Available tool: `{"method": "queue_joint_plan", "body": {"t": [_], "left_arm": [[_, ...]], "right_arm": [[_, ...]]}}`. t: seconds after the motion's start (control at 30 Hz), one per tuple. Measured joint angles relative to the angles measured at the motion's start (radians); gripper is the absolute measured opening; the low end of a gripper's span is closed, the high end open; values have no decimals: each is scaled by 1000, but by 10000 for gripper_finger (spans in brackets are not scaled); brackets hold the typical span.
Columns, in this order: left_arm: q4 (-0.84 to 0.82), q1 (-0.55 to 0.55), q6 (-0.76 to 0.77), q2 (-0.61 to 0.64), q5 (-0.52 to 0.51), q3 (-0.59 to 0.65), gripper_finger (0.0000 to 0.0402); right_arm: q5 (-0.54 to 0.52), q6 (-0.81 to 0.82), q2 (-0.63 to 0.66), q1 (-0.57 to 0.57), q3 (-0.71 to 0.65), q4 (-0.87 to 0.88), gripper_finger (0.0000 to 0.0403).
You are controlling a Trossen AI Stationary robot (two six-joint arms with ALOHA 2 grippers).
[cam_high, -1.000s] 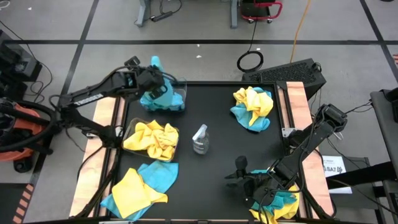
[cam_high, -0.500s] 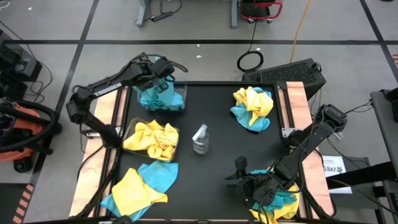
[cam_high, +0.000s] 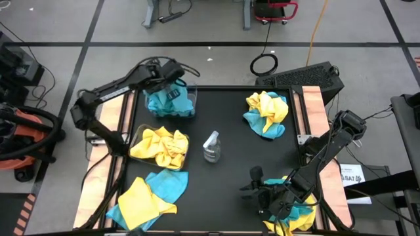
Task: Sort microfiber towel by color & place in baskets
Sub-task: Put the blue microfiber cloth into the top transparent bin
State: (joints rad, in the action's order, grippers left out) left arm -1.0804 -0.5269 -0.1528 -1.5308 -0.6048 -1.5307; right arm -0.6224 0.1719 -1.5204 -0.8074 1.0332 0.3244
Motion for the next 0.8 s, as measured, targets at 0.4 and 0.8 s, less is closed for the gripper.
{"method": "queue_joint_plan", "body": {"t": [0.4, 0.8], "left_arm": [[-82, 353, 218, 250, 203, 0, 7], [-30, 788, 410, 193, 334, -1, 7]], "right_arm": [[-9, -118, 0, 31, 0, -147, 128], [57, -214, -15, 92, 1, -344, 141]]}}
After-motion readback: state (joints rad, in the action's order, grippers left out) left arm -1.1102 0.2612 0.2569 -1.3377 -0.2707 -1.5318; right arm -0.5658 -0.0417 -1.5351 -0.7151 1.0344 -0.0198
